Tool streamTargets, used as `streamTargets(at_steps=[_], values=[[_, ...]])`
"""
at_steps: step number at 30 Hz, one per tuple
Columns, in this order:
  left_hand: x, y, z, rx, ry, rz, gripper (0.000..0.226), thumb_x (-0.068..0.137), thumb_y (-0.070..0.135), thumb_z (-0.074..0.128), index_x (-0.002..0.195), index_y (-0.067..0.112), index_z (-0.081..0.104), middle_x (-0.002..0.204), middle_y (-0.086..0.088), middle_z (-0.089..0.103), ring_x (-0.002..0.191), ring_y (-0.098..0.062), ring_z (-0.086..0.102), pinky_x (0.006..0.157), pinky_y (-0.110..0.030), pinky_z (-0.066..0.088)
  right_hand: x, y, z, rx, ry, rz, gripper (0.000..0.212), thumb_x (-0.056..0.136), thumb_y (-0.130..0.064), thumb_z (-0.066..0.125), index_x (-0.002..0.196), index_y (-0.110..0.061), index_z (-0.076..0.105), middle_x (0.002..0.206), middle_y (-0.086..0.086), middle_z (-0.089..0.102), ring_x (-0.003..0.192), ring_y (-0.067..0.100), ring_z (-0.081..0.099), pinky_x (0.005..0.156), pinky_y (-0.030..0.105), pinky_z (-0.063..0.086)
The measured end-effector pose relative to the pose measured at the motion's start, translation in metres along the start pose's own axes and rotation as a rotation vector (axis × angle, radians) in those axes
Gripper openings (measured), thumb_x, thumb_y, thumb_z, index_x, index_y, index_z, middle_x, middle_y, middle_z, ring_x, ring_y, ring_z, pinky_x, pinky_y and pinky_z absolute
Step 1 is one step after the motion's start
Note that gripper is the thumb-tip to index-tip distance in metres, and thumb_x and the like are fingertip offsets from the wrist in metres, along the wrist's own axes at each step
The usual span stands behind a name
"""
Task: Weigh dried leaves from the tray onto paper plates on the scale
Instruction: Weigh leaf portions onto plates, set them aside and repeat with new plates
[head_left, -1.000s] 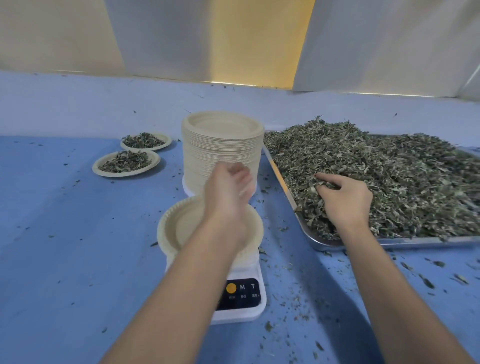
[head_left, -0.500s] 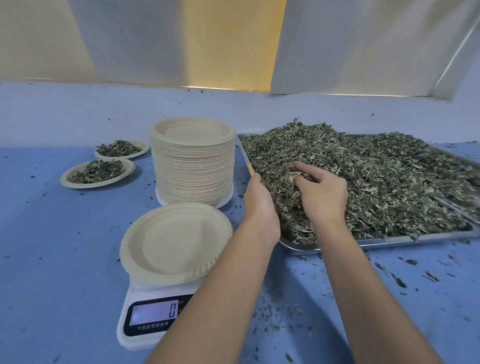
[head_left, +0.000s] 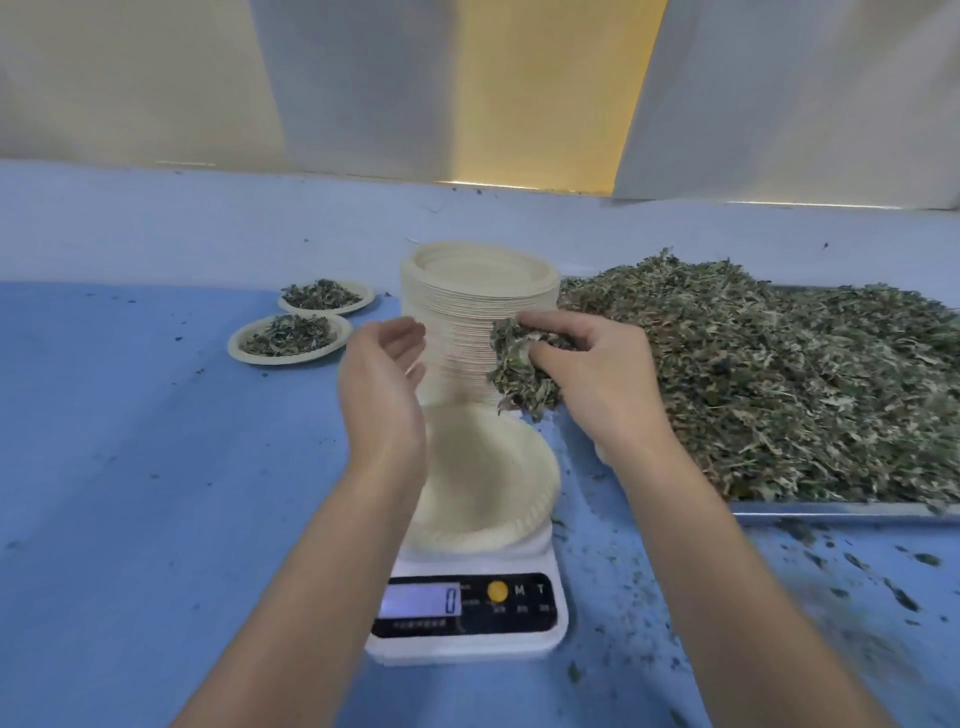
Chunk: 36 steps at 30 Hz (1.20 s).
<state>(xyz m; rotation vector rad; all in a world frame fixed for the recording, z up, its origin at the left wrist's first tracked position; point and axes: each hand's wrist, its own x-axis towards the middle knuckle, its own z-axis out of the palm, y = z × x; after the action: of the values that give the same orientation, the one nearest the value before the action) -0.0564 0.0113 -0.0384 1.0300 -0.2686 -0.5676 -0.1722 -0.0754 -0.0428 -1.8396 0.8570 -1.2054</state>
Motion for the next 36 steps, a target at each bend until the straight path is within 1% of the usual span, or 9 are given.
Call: streamTargets(at_steps=[4,6,9,12,16,20,26,30,36], values=[[0.016,0.007,-0.028,0.037,0.129,0.032,0.028,0.094,0.017,0.035,0.093,0.010,0.063,0.096,-0.003,0.068,0.097,-0.013,0.065,0.082,-0.022,0.049,-0.008,0.001,0.027,-0.126,-0.174,-0.002,0.025,0.079,-0.013,0.072,0.099,-0.028,0.075,0.097,-0.013,0.069,0.090,0.003,0.064,0.078,0.016,0.050],[0.022,0.007,-0.031,0.039,0.152,0.034,0.029,0.094,0.015,0.034,0.095,0.009,0.063,0.096,-0.002,0.068,0.097,-0.013,0.065,0.080,-0.022,0.050,-0.012,0.004,0.034,-0.209,-0.235,-0.041,0.024,0.080,-0.014,0.073,0.100,-0.025,0.075,0.091,-0.017,0.064,0.078,-0.013,0.057,0.069,0.001,0.042],[0.027,0.007,-0.030,0.048,0.163,0.050,0.029,0.092,0.014,0.034,0.090,0.010,0.063,0.098,-0.003,0.069,0.095,-0.012,0.066,0.078,-0.022,0.052,-0.016,0.006,0.038,-0.300,-0.344,-0.068,0.022,0.081,-0.018,0.074,0.102,-0.026,0.074,0.088,-0.021,0.059,0.066,-0.025,0.048,0.061,-0.004,0.036],[0.028,0.005,-0.031,0.051,0.156,0.036,0.030,0.093,0.013,0.032,0.084,0.012,0.061,0.098,-0.003,0.068,0.093,-0.013,0.067,0.074,-0.022,0.052,-0.018,0.003,0.040,-0.337,-0.408,-0.084,0.017,0.084,-0.025,0.072,0.100,-0.026,0.075,0.082,-0.022,0.062,0.069,-0.014,0.056,0.063,0.001,0.041],[0.029,0.002,-0.033,0.060,0.155,0.041,0.030,0.093,0.013,0.033,0.084,0.013,0.061,0.094,-0.001,0.068,0.090,-0.012,0.067,0.067,-0.020,0.051,-0.019,-0.001,0.038,-0.299,-0.418,-0.063,0.014,0.088,-0.028,0.066,0.099,-0.026,0.076,0.088,-0.013,0.073,0.082,0.012,0.065,0.072,0.025,0.050],[0.029,0.001,-0.033,0.060,0.152,0.046,0.028,0.092,0.011,0.035,0.093,0.010,0.063,0.094,0.000,0.068,0.088,-0.012,0.067,0.067,-0.019,0.052,-0.017,0.001,0.038,-0.226,-0.422,-0.024,0.014,0.088,-0.024,0.067,0.099,-0.023,0.075,0.083,-0.016,0.070,0.070,-0.012,0.059,0.061,0.004,0.043],[0.026,-0.002,-0.031,0.069,0.139,0.044,0.028,0.092,0.011,0.036,0.099,0.009,0.064,0.094,0.000,0.068,0.087,-0.011,0.067,0.066,-0.019,0.051,-0.015,-0.003,0.035,0.096,-0.242,0.002,0.013,0.088,-0.017,0.066,0.098,-0.019,0.074,0.089,-0.006,0.074,0.086,0.004,0.067,0.085,0.020,0.053],[0.027,-0.004,-0.031,0.068,0.137,0.037,0.029,0.092,0.011,0.037,0.102,0.008,0.064,0.095,0.000,0.069,0.087,-0.012,0.068,0.065,-0.019,0.051,-0.015,-0.005,0.032,0.189,-0.151,-0.024,0.012,0.088,-0.013,0.066,0.092,-0.022,0.073,0.087,0.000,0.074,0.086,0.013,0.067,0.088,0.034,0.052],[0.026,-0.006,-0.030,0.084,0.115,0.037,0.027,0.092,0.009,0.037,0.089,0.011,0.063,0.093,0.000,0.068,0.085,-0.014,0.067,0.065,-0.019,0.051,-0.015,-0.005,0.031,0.256,-0.163,-0.029,0.014,0.086,-0.006,0.066,0.090,-0.017,0.073,0.082,0.009,0.073,0.079,0.013,0.068,0.081,0.023,0.055]])
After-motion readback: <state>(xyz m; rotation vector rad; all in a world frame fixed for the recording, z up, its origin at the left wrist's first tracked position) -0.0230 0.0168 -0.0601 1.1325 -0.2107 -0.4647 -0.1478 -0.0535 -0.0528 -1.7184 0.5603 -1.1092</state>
